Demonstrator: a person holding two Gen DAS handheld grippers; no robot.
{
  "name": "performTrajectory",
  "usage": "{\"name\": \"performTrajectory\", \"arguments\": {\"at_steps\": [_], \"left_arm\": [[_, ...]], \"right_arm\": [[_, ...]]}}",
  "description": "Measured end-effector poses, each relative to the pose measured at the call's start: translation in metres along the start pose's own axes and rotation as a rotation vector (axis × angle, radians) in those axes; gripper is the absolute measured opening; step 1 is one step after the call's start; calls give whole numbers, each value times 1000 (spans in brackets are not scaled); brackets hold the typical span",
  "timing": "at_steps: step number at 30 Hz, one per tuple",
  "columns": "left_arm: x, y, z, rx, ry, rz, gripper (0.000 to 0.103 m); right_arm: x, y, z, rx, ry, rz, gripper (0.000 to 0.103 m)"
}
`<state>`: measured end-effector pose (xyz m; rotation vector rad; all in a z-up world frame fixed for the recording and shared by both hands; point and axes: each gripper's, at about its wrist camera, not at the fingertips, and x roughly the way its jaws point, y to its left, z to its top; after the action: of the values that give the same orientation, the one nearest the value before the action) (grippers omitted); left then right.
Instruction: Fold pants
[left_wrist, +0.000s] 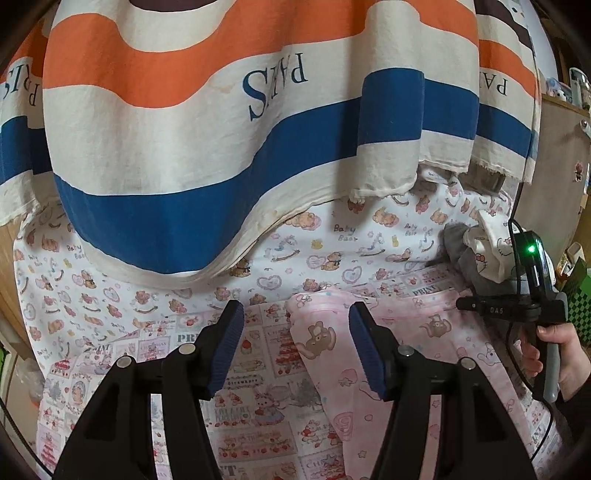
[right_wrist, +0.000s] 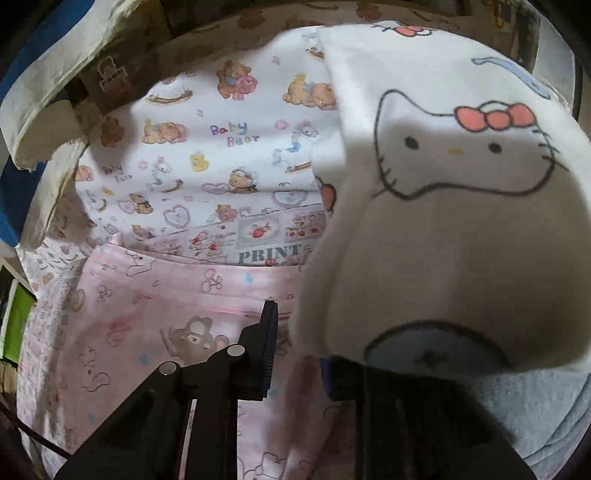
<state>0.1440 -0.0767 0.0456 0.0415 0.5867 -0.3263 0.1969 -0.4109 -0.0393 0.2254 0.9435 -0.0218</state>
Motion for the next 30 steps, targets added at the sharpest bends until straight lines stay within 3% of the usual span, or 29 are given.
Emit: {"name": "performTrajectory", "arguments": {"at_steps": [4,8,13,16,19,23,26,28,30], "left_arm": [[1,0,-2,-18,9,-3,60],[0,0,-3,-16,13,-8,60],[-8,1,3,-4,-23,15,61],[-9,1,7,-16,-29,3,62],[-7,-1,6,-20,-21,-10,64],[-3,-6,0,-1,6,-6,67],[-6,-5,-4,-3,13,-5,67],[-14,-4,-8,-12,-4,-4,67],[-25,-5,-12,-3,-33,18,67]], "right_arm": [[1,0,-4,-15,-19,0,3],[-15,2,-6,9,-75,-31,2],[-57,13,-4,-22,-157,-153,2],[-53,13,-1,-65,-135,-237,2],[-30,4,-1,-44,-56,-234,2],[-36,-4,-9,-34,-121,-239,2],[-51,1,-11,-58,-159,-265,18],[-68,1,-15,-75,-202,-225,46],[-92,0,-24,-86,-250,-181,57]]}}
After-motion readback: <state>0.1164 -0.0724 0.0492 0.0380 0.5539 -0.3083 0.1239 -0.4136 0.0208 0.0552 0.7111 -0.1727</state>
